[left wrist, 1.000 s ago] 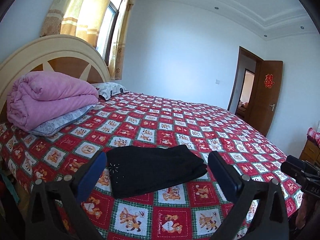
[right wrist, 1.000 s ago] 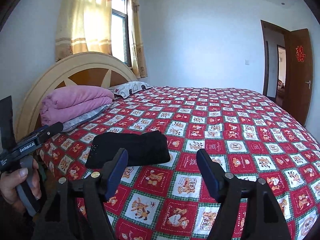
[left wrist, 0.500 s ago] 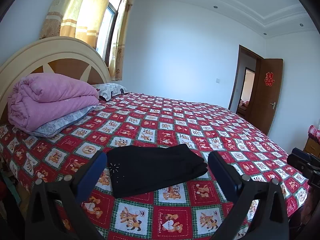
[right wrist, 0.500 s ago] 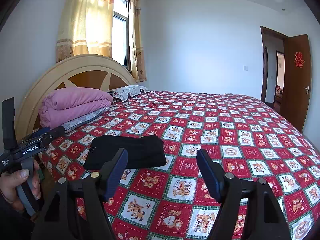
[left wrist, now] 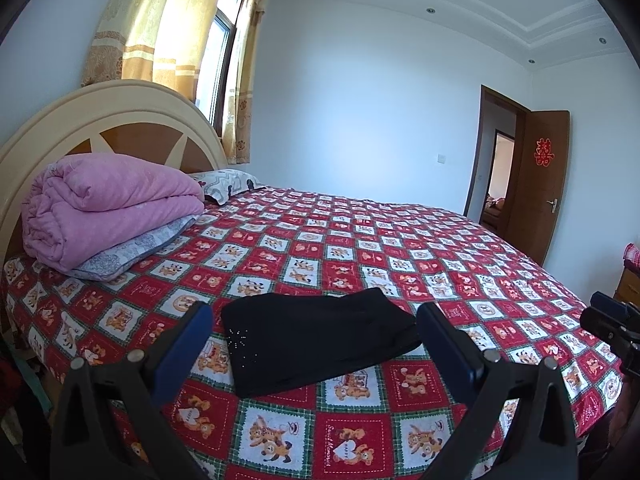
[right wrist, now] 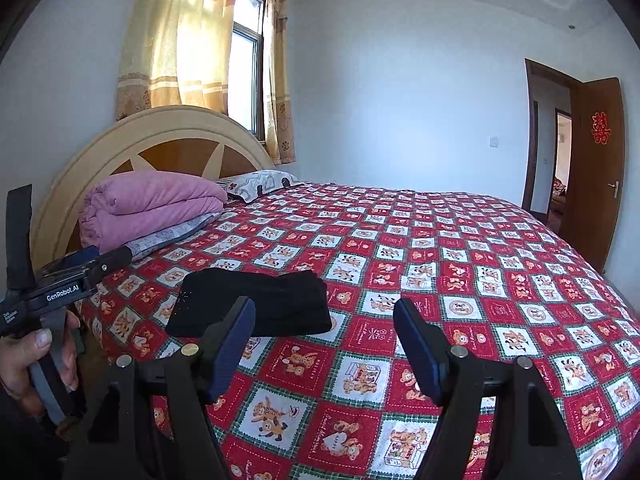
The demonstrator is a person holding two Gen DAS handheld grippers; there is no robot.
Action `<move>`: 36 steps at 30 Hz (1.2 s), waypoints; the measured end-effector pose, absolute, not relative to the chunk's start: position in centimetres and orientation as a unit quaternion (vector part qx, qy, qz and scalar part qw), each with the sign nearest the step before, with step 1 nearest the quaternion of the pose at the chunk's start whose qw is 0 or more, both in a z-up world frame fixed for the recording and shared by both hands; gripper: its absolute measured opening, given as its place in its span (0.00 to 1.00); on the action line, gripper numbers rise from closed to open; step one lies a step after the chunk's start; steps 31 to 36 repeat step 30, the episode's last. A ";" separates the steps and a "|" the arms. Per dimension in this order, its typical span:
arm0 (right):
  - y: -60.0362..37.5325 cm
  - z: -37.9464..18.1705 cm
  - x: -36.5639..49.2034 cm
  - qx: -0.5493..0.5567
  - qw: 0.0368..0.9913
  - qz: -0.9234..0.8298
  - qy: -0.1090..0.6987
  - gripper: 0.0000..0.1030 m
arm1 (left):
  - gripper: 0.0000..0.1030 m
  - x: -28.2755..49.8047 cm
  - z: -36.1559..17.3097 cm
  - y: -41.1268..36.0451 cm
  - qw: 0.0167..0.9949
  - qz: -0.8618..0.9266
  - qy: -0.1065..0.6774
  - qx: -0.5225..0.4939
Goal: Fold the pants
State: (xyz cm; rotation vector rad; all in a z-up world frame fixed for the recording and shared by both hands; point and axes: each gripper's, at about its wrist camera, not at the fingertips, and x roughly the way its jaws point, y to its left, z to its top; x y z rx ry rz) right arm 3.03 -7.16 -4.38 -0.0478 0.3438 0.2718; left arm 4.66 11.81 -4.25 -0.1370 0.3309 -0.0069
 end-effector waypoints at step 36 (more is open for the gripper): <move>-6.5 -4.8 3.5 -0.038 0.974 0.133 0.179 0.71 | 1.00 4.3 -4.3 10.6 0.989 0.024 0.146 -0.025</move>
